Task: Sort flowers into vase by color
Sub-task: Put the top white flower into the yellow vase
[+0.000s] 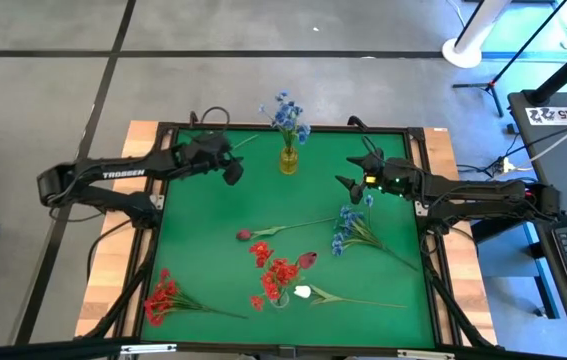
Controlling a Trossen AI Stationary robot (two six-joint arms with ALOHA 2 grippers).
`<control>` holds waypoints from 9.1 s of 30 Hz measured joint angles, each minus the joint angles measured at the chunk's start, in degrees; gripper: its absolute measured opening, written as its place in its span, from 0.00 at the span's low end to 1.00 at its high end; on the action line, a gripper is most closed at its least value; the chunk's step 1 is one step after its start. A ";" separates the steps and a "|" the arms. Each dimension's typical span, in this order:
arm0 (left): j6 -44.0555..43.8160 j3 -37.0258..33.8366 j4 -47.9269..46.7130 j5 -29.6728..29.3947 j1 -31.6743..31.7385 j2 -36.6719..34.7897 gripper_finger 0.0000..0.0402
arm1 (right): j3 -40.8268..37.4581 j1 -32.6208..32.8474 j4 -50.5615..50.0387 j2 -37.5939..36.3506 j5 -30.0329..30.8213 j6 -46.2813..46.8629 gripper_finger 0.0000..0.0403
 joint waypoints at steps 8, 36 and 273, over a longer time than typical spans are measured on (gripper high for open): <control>-3.94 -0.02 -16.72 -5.85 5.37 -0.31 0.59 | 0.00 0.02 0.08 0.00 0.00 0.46 0.88; -5.42 -0.02 -29.25 -4.92 13.02 12.09 0.59 | 0.00 0.02 0.61 0.00 -0.04 -0.02 0.88; -49.94 55.53 -76.82 -64.77 -71.03 15.23 0.42 | 17.82 10.41 43.56 19.69 -20.94 -7.26 0.00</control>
